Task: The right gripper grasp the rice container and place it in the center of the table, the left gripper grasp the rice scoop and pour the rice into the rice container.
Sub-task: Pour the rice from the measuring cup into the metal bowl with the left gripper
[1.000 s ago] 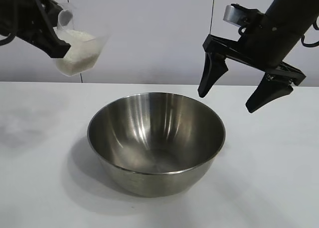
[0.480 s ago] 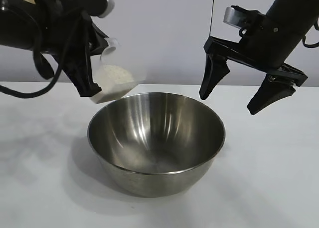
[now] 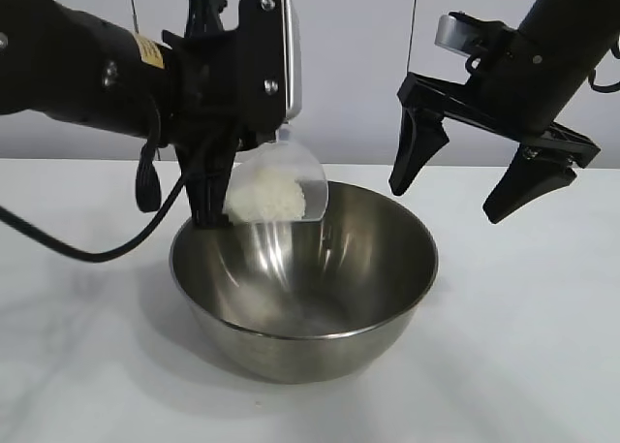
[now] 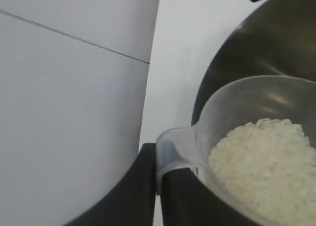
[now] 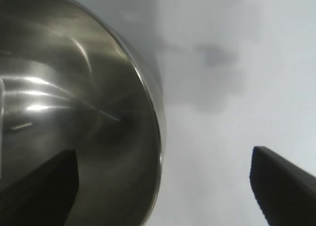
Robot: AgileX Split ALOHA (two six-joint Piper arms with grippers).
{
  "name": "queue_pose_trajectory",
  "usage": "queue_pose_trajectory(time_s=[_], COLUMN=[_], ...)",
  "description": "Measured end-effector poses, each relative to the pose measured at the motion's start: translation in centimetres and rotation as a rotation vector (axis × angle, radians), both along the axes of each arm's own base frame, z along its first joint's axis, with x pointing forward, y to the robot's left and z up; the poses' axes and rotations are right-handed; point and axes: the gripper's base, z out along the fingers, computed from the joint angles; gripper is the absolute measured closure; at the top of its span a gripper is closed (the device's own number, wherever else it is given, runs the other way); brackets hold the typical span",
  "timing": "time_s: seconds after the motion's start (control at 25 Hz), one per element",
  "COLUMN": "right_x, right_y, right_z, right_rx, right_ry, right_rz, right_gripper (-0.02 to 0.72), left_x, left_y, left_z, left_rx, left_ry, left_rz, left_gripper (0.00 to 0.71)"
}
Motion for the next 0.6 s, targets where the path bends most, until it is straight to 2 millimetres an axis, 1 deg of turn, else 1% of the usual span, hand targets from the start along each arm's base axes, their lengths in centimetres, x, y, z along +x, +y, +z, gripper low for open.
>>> queue_pose_trajectory(time_s=[0.28,0.6], right_x=[0.0,-0.02], right_y=[-0.02,-0.02], right_z=[-0.01,-0.01], right_rx=[-0.003,-0.003], right_ry=[-0.001,0.002], right_rz=[0.001,0.002], right_gripper=[0.051,0.051], left_x=[-0.3,-0.34], left_y=[-0.54,-0.88], left_z=[-0.8,-0.38], left_rx=[0.201,0.376], left_ry=[-0.149,-0.389], left_rz=[-0.205,-0.367], left_gripper=[0.702,0.702])
